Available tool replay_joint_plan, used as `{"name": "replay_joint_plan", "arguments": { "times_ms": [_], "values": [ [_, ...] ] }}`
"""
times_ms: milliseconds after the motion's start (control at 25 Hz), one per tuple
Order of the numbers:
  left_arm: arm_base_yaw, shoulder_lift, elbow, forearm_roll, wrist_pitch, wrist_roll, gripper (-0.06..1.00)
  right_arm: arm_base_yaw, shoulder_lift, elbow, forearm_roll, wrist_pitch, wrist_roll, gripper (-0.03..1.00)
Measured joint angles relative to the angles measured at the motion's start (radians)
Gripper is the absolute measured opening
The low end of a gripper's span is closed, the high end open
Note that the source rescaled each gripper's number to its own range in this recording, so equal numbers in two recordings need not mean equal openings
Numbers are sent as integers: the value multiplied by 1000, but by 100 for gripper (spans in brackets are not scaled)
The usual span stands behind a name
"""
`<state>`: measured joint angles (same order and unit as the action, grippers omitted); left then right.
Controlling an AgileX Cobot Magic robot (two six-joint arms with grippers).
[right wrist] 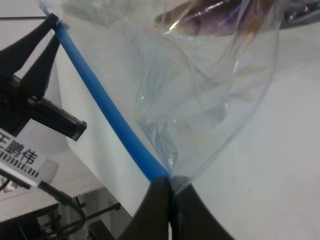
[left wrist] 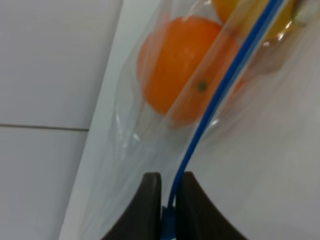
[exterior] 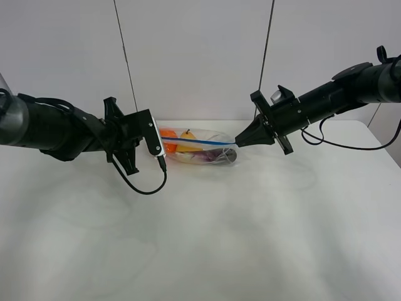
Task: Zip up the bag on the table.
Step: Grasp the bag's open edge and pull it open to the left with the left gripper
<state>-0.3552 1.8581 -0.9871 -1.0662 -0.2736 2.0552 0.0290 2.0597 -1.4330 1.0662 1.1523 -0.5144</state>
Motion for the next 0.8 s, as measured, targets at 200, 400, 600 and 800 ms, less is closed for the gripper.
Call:
{"name": "replay_joint_plan", "arguments": {
  "times_ms": [200, 400, 600, 800],
  "values": [
    [27, 0, 0, 34, 3, 4, 0, 7, 0, 0, 0, 2, 0, 0],
    [29, 0, 0, 71, -13, 4, 0, 8, 0, -1, -1, 3, 0, 0],
    [63, 0, 0, 100, -20, 4, 0, 9, 0, -1, 3, 3, 0, 0],
    [105, 0, 1, 106, -15, 4, 0, 9, 0, -1, 10, 3, 1, 0]
  ]
}}
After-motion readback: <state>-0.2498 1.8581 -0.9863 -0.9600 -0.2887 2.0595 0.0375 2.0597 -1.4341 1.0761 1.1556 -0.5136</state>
